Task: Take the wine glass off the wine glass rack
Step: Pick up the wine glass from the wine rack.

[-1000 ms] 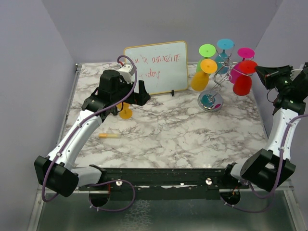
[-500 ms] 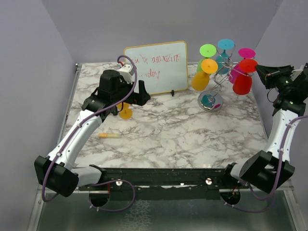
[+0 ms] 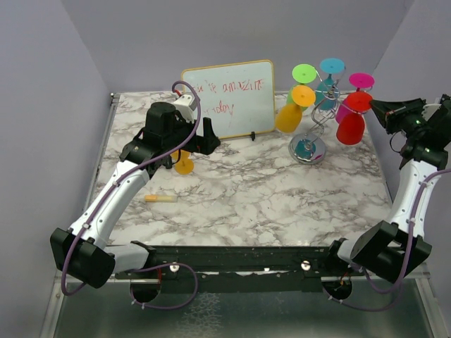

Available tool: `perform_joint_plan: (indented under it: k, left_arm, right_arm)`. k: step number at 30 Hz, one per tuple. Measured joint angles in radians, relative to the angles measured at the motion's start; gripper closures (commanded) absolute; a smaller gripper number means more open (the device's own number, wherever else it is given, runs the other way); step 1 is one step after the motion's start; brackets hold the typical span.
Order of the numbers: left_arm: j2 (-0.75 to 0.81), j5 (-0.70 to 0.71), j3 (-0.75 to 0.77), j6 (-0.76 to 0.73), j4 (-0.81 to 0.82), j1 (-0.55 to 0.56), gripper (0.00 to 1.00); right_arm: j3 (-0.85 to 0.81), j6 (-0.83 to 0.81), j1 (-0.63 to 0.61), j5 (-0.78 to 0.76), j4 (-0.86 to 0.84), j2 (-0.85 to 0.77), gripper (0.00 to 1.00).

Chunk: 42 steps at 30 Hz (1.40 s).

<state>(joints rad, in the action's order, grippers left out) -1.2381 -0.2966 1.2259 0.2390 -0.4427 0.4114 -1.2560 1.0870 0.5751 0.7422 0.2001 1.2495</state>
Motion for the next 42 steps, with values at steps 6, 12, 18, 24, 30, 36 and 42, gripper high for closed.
perform_joint_plan:
  k: [6, 12, 18, 24, 30, 36, 42]
  left_arm:
    - [0.0, -0.003, 0.0, 0.0, 0.0, 0.0, 0.01]
    - [0.0, -0.006, 0.0, 0.0, 0.0, 0.0, 0.01]
    - [0.0, -0.008, 0.0, 0.0, 0.0, 0.0, 0.01]
    - [-0.003, -0.013, 0.0, 0.001, 0.001, 0.0, 0.01]
    - [-0.035, -0.059, 0.0, 0.005, 0.0, 0.0, 0.01]
    - [-0.034, -0.062, 0.0, 0.005, 0.001, 0.0, 0.01]
    - [-0.034, -0.063, 0.0, 0.005, 0.0, 0.0, 0.01]
  right_arm:
    - [0.007, -0.01, 0.0, 0.006, 0.031, -0.024, 0.99]
    - [0.015, -0.002, 0.0, 0.04, 0.031, -0.052, 0.99]
    - [0.04, 0.004, 0.0, 0.057, 0.034, -0.087, 1.0]
    - [0.097, 0.016, 0.0, 0.068, 0.04, -0.129, 0.99]
    - [0.12, 0.046, 0.0, 0.108, 0.037, -0.147, 0.99]
    - [0.132, 0.049, 0.0, 0.121, 0.041, -0.166, 0.99]
    - [0.175, 0.049, -0.007, 0.142, 0.042, -0.197, 1.0]
